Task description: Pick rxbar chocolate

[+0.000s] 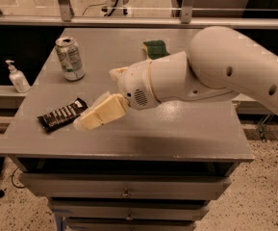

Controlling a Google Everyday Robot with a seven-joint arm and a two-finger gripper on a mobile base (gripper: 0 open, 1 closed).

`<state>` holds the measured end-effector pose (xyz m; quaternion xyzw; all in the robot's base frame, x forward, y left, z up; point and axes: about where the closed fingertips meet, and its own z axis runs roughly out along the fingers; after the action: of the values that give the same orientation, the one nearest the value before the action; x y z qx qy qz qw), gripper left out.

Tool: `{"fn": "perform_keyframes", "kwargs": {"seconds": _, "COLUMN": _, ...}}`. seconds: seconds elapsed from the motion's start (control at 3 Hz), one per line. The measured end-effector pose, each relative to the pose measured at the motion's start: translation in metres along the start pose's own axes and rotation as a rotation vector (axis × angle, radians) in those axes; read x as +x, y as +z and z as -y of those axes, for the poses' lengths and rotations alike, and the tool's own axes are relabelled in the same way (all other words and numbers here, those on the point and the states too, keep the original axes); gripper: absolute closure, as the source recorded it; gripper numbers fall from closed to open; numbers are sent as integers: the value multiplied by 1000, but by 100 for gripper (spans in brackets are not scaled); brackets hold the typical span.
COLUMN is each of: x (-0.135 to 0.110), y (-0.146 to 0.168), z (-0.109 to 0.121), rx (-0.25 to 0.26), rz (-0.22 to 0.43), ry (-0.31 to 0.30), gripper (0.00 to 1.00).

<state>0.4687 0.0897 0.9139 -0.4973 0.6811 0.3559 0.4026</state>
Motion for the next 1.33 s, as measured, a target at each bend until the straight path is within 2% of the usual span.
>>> {"fn": "perform_keyframes", "kwargs": {"seconds": 0.67, "x": -8, "y": 64, "z": 19, "rx": -34, "rz": 137, "ry": -89, "gripper": 0}}
{"fn": "perform_keyframes", "kwargs": {"seconds": 1.0, "x": -4, "y": 88, "z": 28, "rx": -32, "rz": 136, "ry": -125, "gripper": 0}}
{"fn": "perform_keyframes", "kwargs": {"seconds": 1.33, "x": 7, "y": 98, "z": 31, "rx": -33, "rz": 97, "ry": -145, "gripper": 0}}
